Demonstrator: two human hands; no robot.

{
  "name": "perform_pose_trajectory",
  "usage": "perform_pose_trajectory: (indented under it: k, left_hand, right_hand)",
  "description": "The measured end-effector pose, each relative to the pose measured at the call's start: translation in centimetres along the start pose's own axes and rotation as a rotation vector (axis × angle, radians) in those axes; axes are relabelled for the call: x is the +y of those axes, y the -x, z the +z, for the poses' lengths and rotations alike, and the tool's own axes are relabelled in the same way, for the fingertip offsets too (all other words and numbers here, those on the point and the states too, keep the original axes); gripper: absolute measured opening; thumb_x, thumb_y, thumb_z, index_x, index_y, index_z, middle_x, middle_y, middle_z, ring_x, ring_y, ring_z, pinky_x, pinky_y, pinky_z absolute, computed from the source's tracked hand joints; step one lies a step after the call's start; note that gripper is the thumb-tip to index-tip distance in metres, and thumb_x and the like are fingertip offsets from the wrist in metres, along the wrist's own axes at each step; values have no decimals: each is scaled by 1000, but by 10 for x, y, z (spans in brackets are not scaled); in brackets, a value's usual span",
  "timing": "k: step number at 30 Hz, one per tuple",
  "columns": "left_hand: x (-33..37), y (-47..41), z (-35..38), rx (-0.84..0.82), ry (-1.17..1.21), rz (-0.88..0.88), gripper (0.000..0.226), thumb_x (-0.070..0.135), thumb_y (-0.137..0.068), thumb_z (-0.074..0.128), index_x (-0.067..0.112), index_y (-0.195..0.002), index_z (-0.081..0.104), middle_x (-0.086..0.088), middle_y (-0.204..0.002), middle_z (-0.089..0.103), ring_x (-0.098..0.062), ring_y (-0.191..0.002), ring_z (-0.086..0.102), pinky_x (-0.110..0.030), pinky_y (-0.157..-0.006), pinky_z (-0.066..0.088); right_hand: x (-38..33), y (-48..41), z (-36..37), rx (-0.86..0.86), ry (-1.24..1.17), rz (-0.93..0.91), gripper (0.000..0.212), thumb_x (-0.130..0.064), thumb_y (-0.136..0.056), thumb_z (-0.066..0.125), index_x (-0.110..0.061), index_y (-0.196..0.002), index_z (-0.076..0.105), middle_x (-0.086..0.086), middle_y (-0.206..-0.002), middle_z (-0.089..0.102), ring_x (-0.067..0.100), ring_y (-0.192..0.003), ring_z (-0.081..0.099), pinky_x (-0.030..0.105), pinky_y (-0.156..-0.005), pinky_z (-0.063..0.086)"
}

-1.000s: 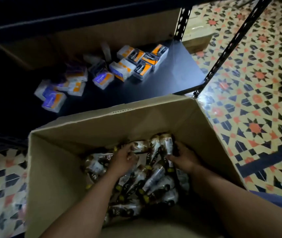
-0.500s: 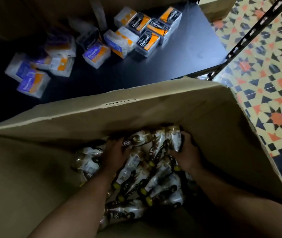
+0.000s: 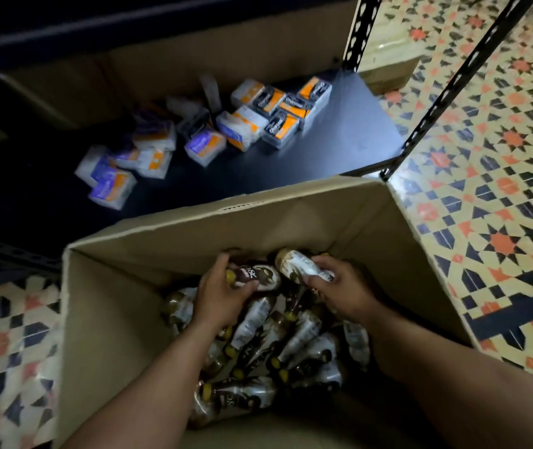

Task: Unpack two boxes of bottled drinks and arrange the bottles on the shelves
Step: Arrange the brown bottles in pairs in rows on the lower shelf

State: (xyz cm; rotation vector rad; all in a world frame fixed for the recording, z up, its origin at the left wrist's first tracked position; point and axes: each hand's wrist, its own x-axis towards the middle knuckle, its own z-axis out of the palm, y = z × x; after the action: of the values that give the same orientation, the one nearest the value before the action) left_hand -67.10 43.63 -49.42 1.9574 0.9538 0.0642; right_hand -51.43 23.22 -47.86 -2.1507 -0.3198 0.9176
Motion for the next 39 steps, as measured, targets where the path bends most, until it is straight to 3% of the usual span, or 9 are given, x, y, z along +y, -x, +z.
perform_pose_trajectory:
  k: [3, 7, 13, 16, 21, 24, 32, 36, 39]
  left_hand:
    - [27, 18, -25, 29, 80, 53, 65, 34, -74, 89, 48, -124, 49, 9, -115, 66, -9, -105, 64, -30, -90, 54]
    - [71, 52, -62, 129, 143, 115, 68, 27, -74, 89, 49, -124, 48, 11, -115, 63, -5, -101, 62, -26, -89, 50]
    - [117, 106, -124, 283, 231, 278, 60, 15, -73, 89, 37, -117, 55, 14, -105, 67, 3, -93, 65, -29, -90, 56]
    - [133, 129, -155, 350, 293, 365, 63, 10, -73, 89, 37, -118, 54, 11, -110, 66, 2, -95, 66, -29, -89, 57]
    - [167, 160, -203, 396, 404, 465, 68, 5, -77, 85, 32, -129, 53, 5, -118, 65, -4, -99, 68, -22, -83, 56]
    - [191, 172, -231, 409, 423, 533, 72, 2, -79, 83, 35, -134, 50, 4, -117, 65, -7, -102, 68, -25, -83, 57]
    - [251, 164, -299, 464, 344, 676, 71, 6, -83, 81, 39, -136, 48, 2, -114, 67, -9, -101, 70, -27, -86, 58]
    - [277, 138, -328, 478, 261, 696, 72, 10, -83, 80, 41, -139, 47, 6, -114, 67, -3, -99, 69, -25, -87, 57]
    - [293, 114, -342, 470, 213, 688, 70, 10, -85, 79, 43, -138, 47, 11, -118, 62, 5, -96, 67, -13, -80, 54]
  right_hand:
    - [-28, 23, -14, -11, -67, -43, 23, -26, -89, 80, -30, -108, 68, -14, -103, 70, 3, -83, 67, 25, -72, 52]
    - [-55, 62, -27, 59, -110, -64, 27, -22, -78, 87, -29, -98, 70, 1, -103, 69, 14, -70, 65, 27, -56, 52]
    - [-102, 126, -51, 188, -22, -323, 35, -22, -66, 95, -38, -86, 71, -8, -101, 65, 2, -90, 62, 14, -78, 48]
    - [-132, 154, -62, 216, -103, -429, 52, -21, -66, 97, -46, -99, 67, -6, -103, 66, 14, -93, 68, 34, -81, 60]
    - [-196, 187, -79, 286, -209, -684, 73, -20, -71, 94, -44, -120, 46, -4, -91, 71, 14, -75, 70, 34, -72, 58]
    - [-234, 201, -84, 261, -306, -789, 71, -11, -76, 90, -32, -127, 45, -16, -82, 72, 6, -67, 66, 22, -68, 52]
    - [-330, 205, -102, 230, -307, -955, 66, -17, -80, 88, -47, -124, 50, -8, -106, 73, 17, -91, 72, 47, -89, 59]
    - [-382, 187, -107, 260, -223, -1004, 67, -20, -81, 87, -48, -128, 48, -11, -120, 65, 13, -95, 71, 42, -90, 60]
    - [-414, 167, -106, 260, -180, -1024, 66, -19, -82, 85, -47, -130, 48, -12, -120, 63, 11, -93, 71, 38, -87, 60]
